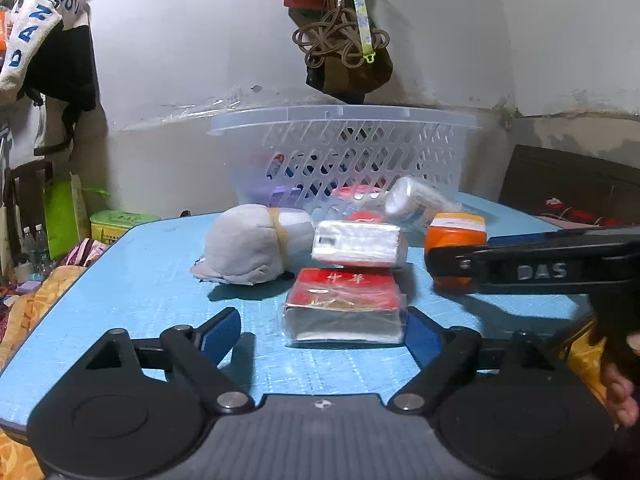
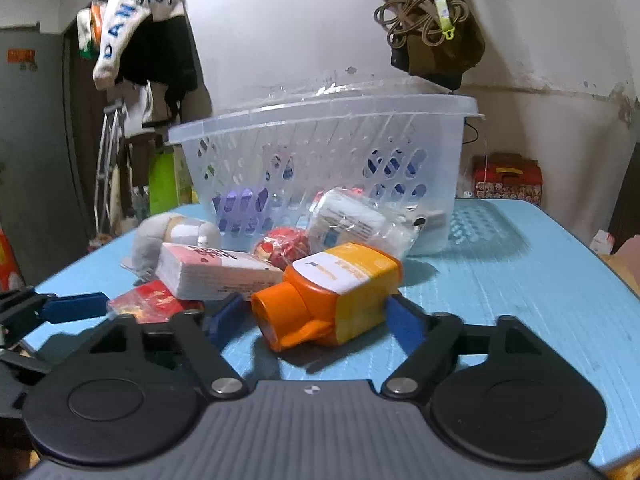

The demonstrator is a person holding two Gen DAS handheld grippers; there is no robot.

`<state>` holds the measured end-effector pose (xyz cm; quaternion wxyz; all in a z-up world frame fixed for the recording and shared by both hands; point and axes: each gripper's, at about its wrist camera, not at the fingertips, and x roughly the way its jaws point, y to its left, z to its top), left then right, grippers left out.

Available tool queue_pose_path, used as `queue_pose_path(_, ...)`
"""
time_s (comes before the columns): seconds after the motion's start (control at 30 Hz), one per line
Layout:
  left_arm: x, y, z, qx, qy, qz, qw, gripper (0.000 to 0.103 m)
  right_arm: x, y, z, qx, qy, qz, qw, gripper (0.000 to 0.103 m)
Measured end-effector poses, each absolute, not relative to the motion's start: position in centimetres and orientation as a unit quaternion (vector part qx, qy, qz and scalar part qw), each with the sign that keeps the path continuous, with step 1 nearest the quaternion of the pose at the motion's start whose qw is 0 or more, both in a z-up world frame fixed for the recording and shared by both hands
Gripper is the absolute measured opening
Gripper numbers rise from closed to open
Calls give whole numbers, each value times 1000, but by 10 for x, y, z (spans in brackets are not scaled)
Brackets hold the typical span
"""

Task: Organize objects
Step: 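Grasp the orange bottle with the right tool while the left grips the red-silver pack, then lift the orange bottle and red-silver pack and carry both over the basket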

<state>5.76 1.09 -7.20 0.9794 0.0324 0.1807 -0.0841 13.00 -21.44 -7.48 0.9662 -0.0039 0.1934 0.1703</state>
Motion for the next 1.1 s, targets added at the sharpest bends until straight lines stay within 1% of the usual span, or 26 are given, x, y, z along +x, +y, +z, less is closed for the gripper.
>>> queue_pose_path(0.17, 64, 6, -71, 34, 177, -96, 979, 90, 137, -210, -72, -13, 198, 169, 965, 84)
queue_pose_path(0.23, 66, 5, -71, 28, 181, -102, 978, 90, 138, -210, -73, -23, 203, 168, 964, 70)
queue_pose_path(0.27, 68, 5, -71, 26, 183, -104, 977, 90, 137, -212, -73, -21, 204, 175, 963, 66)
queue_pose_path(0.3, 69, 4, -70, 25, 183, -106, 977, 90, 136, -215, -73, -15, 205, 180, 962, 59)
queue_pose_path(0.33, 70, 3, -70, 24, 183, -107, 977, 90, 135, -217, -72, -12, 206, 182, 961, 56)
queue_pose_path(0.4, 70, 3, -71, 21, 184, -110, 976, 85, 129, -221, -71, -14, 203, 178, 963, 53)
queue_pose_path(0.47, 68, 2, -71, 19, 182, -117, 976, 71, 125, -228, -71, -8, 203, 176, 963, 53)
queue_pose_path(0.5, 67, 0, -70, 25, 180, -117, 976, 67, 123, -232, -71, -4, 203, 176, 963, 53)
queue_pose_path(0.53, 65, -1, -70, 27, 179, -117, 977, 66, 121, -235, -71, -1, 202, 174, 964, 53)
queue_pose_path(1.1, 43, 21, -50, 15, 146, -59, 987, 66, 99, -249, -63, -6, 169, 170, 971, 53)
